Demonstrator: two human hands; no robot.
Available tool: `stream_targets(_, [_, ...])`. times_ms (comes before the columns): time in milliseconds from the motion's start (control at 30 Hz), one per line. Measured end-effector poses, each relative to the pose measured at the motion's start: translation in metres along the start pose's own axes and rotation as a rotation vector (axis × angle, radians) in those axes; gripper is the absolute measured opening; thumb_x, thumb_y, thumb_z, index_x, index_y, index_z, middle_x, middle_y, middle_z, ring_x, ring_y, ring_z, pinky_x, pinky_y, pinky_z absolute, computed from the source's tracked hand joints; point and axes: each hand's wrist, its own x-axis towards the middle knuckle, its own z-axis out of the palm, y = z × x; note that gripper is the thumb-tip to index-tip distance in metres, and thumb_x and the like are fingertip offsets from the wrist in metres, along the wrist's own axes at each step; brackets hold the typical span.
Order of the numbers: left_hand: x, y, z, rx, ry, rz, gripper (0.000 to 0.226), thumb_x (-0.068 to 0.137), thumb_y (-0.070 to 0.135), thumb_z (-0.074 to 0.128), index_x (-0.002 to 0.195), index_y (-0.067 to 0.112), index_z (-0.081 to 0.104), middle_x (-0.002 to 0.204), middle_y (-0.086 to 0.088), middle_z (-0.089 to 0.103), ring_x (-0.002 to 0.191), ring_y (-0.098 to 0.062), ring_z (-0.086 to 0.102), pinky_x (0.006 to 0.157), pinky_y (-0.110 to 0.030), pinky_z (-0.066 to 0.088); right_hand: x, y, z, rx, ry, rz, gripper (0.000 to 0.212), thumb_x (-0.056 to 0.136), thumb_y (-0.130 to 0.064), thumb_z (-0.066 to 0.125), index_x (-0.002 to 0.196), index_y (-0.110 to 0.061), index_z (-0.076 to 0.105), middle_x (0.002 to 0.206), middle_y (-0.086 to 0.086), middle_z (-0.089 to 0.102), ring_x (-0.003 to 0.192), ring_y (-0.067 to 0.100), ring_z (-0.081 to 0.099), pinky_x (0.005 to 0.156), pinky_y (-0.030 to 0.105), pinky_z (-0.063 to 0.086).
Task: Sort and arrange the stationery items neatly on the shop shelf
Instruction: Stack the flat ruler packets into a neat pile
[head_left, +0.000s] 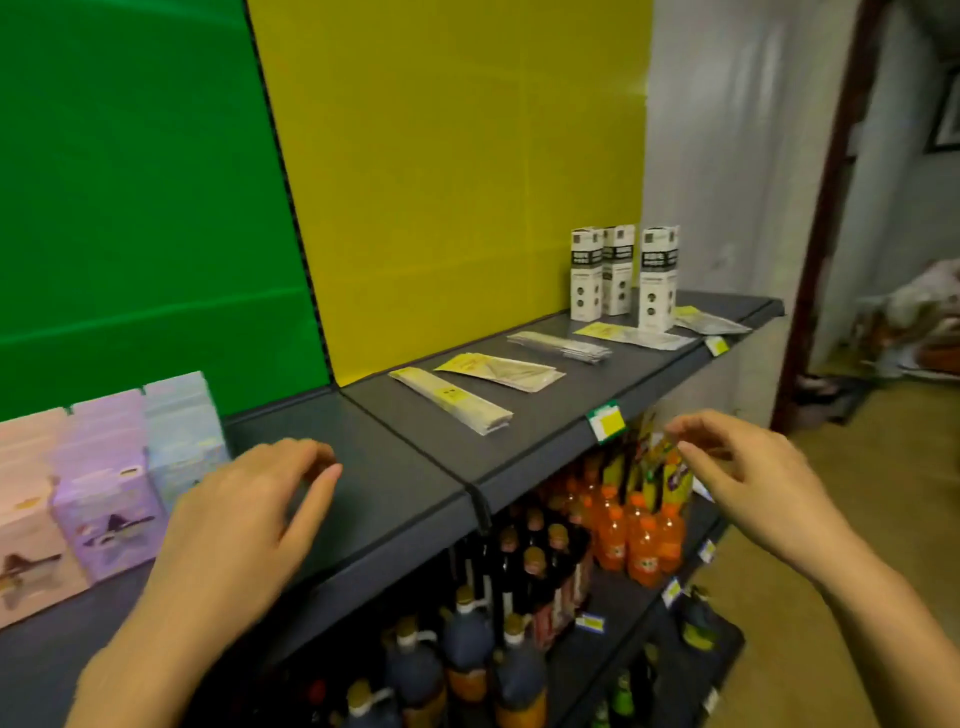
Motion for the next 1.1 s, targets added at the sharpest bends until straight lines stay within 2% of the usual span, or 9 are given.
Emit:
stream_targets(167, [0.023,0.075,0.050,0.051,-0.049,-0.025,0.035,0.084,0.045,0.032,0.084,0.024,0.060,0.071,0.003,0.064,0.065,-0.025,0.064,0.051,-0.030,0.042,-0.015,0.087,-0.035,-0.073,-0.004,0.105,0.023,0.085,-0.025,0.059,0.092,-0.046,0.053,0.095,-0.016,0.065,0.089,0.013,0.065,0.080,0.042,0.053])
stream_targets(367, [0.052,0.162,0.108,0.129,-0.065,-0.051,0.025,0.080,0.033,0.044,0.073,0.016,0.061,0.062,-0.004,0.064,0.056,-0.030,0.063,0.049,-0.026,0.031,-0.003,0.177,-0.078,-0.151,-0.023,0.133,0.017,0.087,-0.026,0.058,0.101,-0.034,0.063,0.091,-0.021,0.060,0.094,0.009,0.063,0.080,0.036,0.052])
stream_targets(500, [0.073,0.201,0.136,0.134,-0.054,-0.035,0.037,0.082,0.040,0.033,0.074,0.016,0.061,0.060,-0.003,0.062,0.056,-0.029,0.063,0.050,-0.027,0.034,0.014,0.220,-0.099,-0.174,-0.036,0.120,0.017,0.089,-0.030,0.054,0.104,-0.036,0.061,0.095,-0.024,0.057,0.096,0.005,0.061,0.081,0.035,0.052])
stream_targets(567, [0.083,0.218,0.150,0.134,-0.063,-0.037,0.041,0.083,0.042,0.030,0.074,0.016,0.060,0.060,-0.002,0.061,0.058,-0.029,0.063,0.050,-0.029,0.036,0.023,0.239,-0.103,-0.183,-0.052,0.126,0.018,0.090,-0.032,0.053,0.106,-0.037,0.060,0.094,-0.025,0.055,0.091,0.004,0.059,0.077,0.031,0.050])
stream_targets(667, [0.097,0.239,0.172,0.137,-0.076,-0.057,0.042,0.082,0.042,0.030,0.073,0.016,0.061,0.063,-0.003,0.064,0.062,-0.031,0.065,0.052,-0.031,0.040,0.038,0.264,-0.099,-0.207,-0.100,0.132,0.018,0.091,-0.033,0.051,0.106,-0.037,0.059,0.094,-0.024,0.054,0.068,-0.006,0.046,0.062,0.021,0.040])
stream_targets(733, [0.107,0.251,0.187,0.137,-0.086,-0.072,0.042,0.082,0.042,0.030,0.073,0.016,0.062,0.067,-0.004,0.066,0.065,-0.031,0.066,0.053,-0.031,0.042,0.052,0.281,-0.093,-0.208,-0.127,0.129,0.018,0.092,-0.034,0.050,0.107,-0.036,0.059,0.096,-0.022,0.055,0.067,-0.007,0.043,0.059,0.018,0.035])
stream_targets(900, [0.138,0.272,0.220,0.148,-0.048,-0.117,0.039,0.082,0.043,0.032,0.073,0.018,0.062,0.065,-0.001,0.064,0.061,-0.029,0.064,0.054,-0.026,0.029,0.104,0.322,-0.071,-0.183,-0.157,0.056,0.019,0.092,-0.035,0.049,0.108,-0.036,0.059,0.106,-0.019,0.062,0.094,0.001,0.057,0.069,0.020,0.041])
stream_targets(1000, [0.166,0.281,0.235,0.143,-0.034,-0.145,0.039,0.083,0.044,0.030,0.074,0.019,0.059,0.064,0.000,0.059,0.061,-0.028,0.062,0.053,-0.030,0.034,0.152,0.335,-0.065,-0.146,-0.162,0.003,0.020,0.092,-0.033,0.049,0.109,-0.032,0.060,0.106,-0.017,0.062,0.096,0.002,0.057,0.071,0.019,0.044])
stream_targets(1100, [0.196,0.291,0.244,0.137,-0.015,-0.180,0.040,0.083,0.045,0.029,0.077,0.020,0.059,0.067,-0.001,0.061,0.063,-0.028,0.063,0.052,-0.031,0.041,0.204,0.346,-0.065,-0.098,-0.150,-0.069,0.020,0.092,-0.029,0.051,0.109,-0.027,0.062,0.103,-0.013,0.063,0.094,0.005,0.058,0.079,0.026,0.050])
